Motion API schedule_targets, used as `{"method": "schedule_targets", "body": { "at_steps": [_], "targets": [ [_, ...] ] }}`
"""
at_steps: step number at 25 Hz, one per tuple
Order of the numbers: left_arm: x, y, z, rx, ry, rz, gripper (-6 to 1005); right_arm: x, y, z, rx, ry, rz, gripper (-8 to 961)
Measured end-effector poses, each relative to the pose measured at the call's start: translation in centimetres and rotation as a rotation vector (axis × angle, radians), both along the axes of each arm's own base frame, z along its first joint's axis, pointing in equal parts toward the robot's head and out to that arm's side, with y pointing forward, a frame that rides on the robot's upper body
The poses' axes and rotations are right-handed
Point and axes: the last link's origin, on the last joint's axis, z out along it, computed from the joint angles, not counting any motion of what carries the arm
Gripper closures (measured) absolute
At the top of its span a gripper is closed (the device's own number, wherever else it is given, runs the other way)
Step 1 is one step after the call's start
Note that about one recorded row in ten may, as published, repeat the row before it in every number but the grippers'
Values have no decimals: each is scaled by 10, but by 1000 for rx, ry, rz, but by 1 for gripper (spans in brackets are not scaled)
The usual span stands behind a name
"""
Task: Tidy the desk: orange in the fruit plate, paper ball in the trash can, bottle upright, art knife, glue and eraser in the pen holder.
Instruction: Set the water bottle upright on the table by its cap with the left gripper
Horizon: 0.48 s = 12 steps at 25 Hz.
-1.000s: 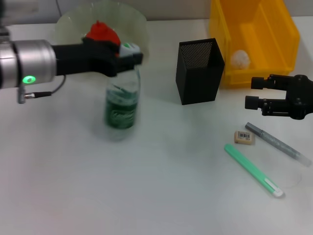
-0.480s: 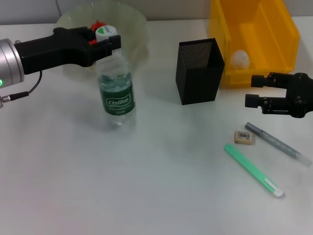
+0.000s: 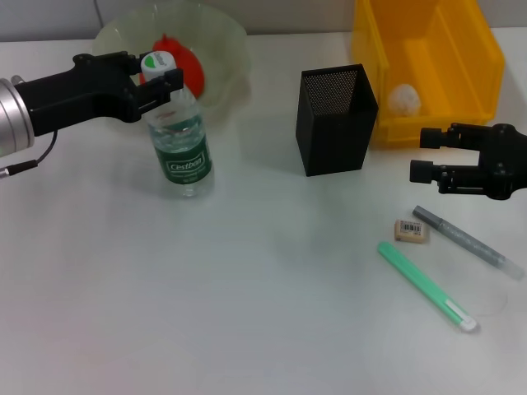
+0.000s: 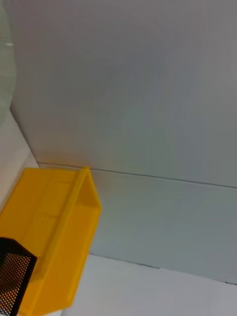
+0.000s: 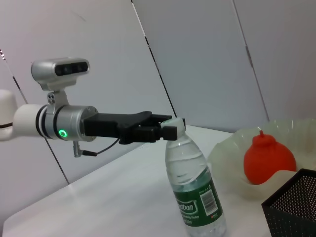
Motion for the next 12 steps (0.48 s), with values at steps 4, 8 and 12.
{"method": "schedule_targets", "body": {
  "at_steps": [4, 8, 12],
  "targets": [
    [-2, -1, 0, 29, 10, -31, 534, -1, 0, -1, 0, 2, 1, 186],
    [-5, -5, 2, 67, -22, -61, 529, -2, 1, -1, -1, 3, 3, 186],
    [-12, -8, -3, 73, -10, -75, 523, -3, 1, -3, -3, 7, 6, 186]
  ]
}}
